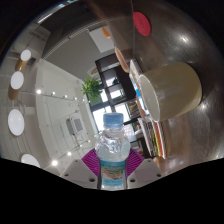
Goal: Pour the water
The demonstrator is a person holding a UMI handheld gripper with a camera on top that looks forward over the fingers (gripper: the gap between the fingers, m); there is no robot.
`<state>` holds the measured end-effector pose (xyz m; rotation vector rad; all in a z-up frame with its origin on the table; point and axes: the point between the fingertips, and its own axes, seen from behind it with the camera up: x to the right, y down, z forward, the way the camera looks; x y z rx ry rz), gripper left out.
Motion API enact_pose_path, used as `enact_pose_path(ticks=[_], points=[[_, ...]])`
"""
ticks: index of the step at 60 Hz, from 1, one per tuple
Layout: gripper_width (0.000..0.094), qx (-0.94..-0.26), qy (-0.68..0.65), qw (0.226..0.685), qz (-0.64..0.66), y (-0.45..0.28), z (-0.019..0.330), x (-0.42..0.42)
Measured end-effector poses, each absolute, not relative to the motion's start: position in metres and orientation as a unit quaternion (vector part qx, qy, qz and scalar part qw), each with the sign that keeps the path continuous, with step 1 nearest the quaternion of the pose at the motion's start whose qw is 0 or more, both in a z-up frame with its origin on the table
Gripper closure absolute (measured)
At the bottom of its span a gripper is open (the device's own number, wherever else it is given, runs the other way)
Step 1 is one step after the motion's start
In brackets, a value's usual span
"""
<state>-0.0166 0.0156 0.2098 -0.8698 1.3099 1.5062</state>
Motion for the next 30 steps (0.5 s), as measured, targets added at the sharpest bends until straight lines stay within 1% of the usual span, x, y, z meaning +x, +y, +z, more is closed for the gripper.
enact_pose_path(ticks=[6,7,13,14,19,20,21,22,23,26,28,29,30], points=[[0.0649,-0.277,0.573,0.423,0.645,0.004,0.21,0.008],[0.0647,-0.267,0.578,0.418,0.648,0.015,0.209,0.009],[0.0647,-0.216,0.603,0.382,0.666,0.001,0.203,0.021],[0.0643,-0.211,0.605,0.38,0.667,0.011,0.203,0.02],[0.0647,-0.197,0.611,0.373,0.669,0.003,0.203,0.023],[0.0641,-0.195,0.612,0.371,0.671,-0.008,0.202,0.025],[0.0644,-0.195,0.612,0.372,0.67,0.007,0.201,0.022],[0.0621,-0.195,0.611,0.373,0.671,0.006,0.201,0.021],[0.0619,-0.195,0.609,0.375,0.671,0.003,0.203,0.022],[0.0617,-0.206,0.61,0.373,0.668,0.004,0.2,0.018],[0.0621,-0.218,0.606,0.377,0.666,-0.011,0.203,0.016],[0.062,-0.222,0.605,0.381,0.662,0.008,0.2,0.012],[0.0619,-0.227,0.603,0.386,0.66,0.008,0.201,0.012]])
